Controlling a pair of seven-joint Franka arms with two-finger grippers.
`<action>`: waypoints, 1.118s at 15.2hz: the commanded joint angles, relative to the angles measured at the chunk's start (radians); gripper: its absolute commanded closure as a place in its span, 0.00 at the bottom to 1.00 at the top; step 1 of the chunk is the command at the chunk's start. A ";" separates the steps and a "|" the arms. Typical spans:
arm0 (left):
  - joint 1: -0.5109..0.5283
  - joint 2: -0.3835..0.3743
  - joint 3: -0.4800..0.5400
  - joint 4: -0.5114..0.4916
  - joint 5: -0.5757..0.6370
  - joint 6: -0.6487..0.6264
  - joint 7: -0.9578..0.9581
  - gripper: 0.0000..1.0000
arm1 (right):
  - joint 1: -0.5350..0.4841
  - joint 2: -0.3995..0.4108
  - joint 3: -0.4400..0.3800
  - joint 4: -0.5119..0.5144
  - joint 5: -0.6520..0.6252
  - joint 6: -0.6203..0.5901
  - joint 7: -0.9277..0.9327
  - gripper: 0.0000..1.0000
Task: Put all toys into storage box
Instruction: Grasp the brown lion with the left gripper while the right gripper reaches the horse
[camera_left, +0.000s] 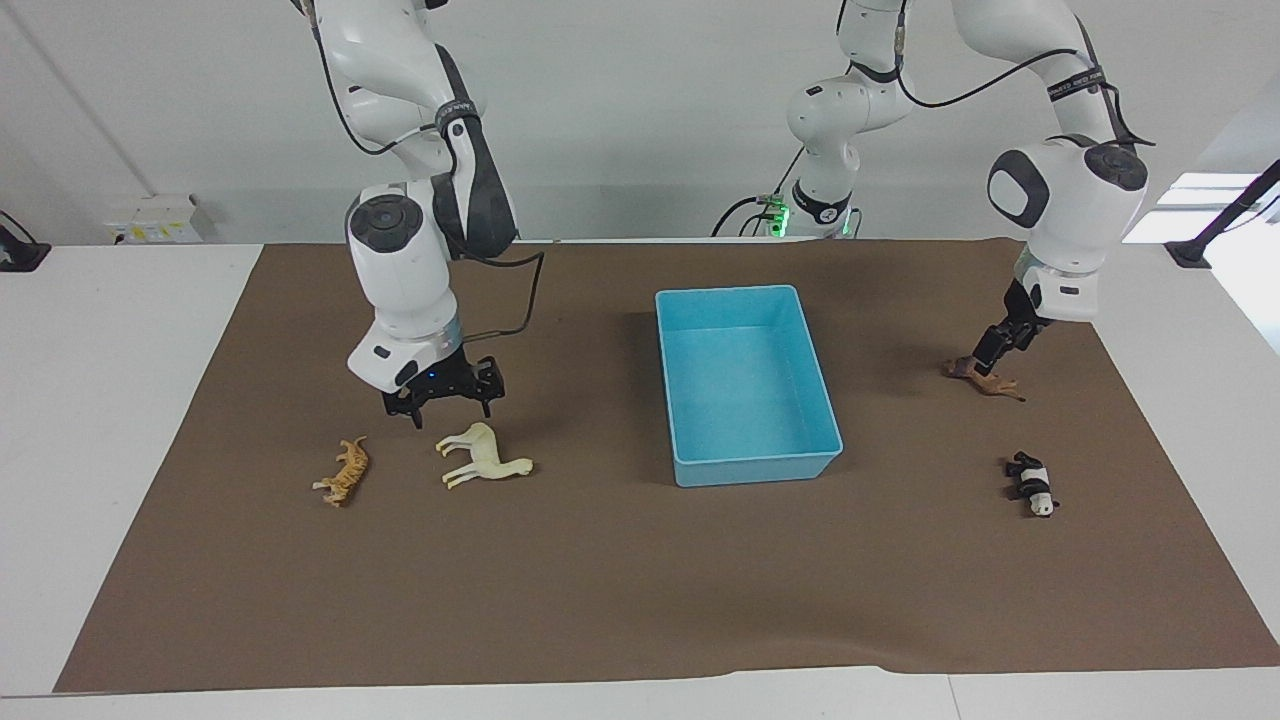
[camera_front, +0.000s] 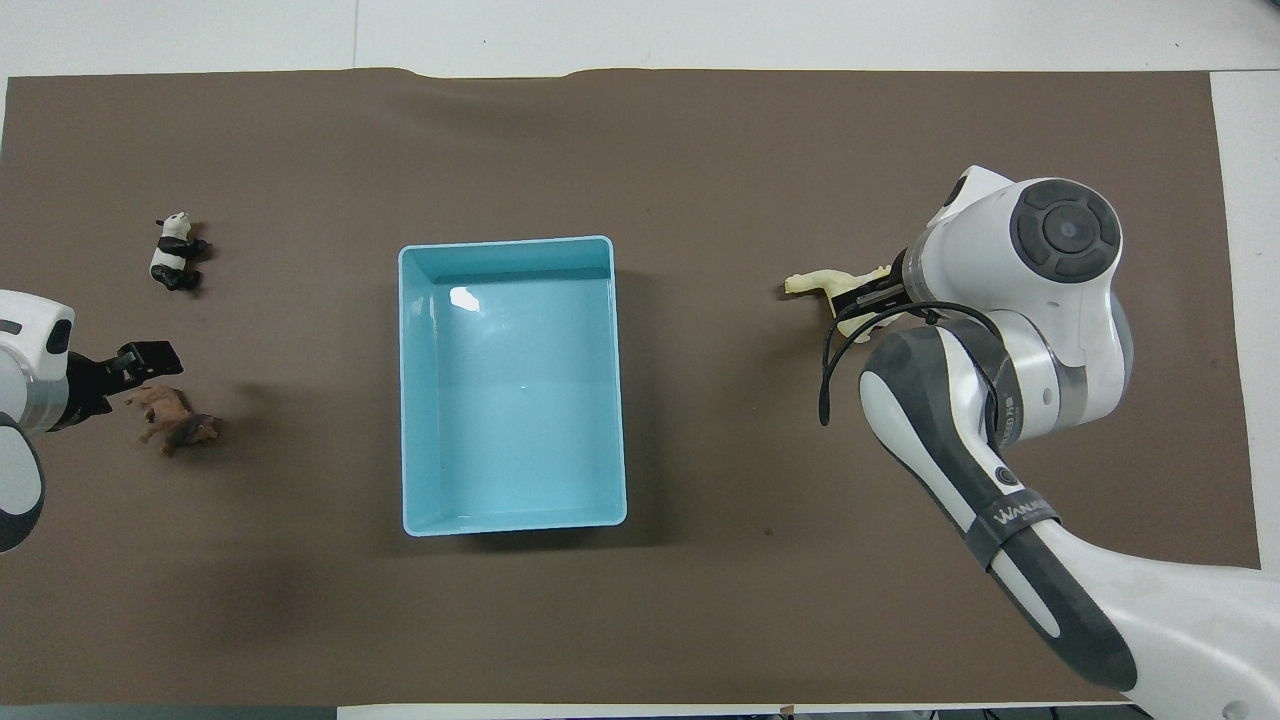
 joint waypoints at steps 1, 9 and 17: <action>0.022 0.003 -0.009 -0.052 0.011 0.083 0.019 0.00 | 0.027 0.051 0.000 -0.014 0.005 0.078 -0.022 0.00; 0.022 0.013 -0.009 -0.141 0.011 0.180 0.019 0.00 | 0.027 0.128 0.000 -0.018 -0.006 0.184 -0.021 0.06; 0.014 0.018 -0.009 -0.153 0.011 0.193 0.037 0.87 | 0.027 0.127 0.000 -0.021 -0.006 0.182 -0.021 1.00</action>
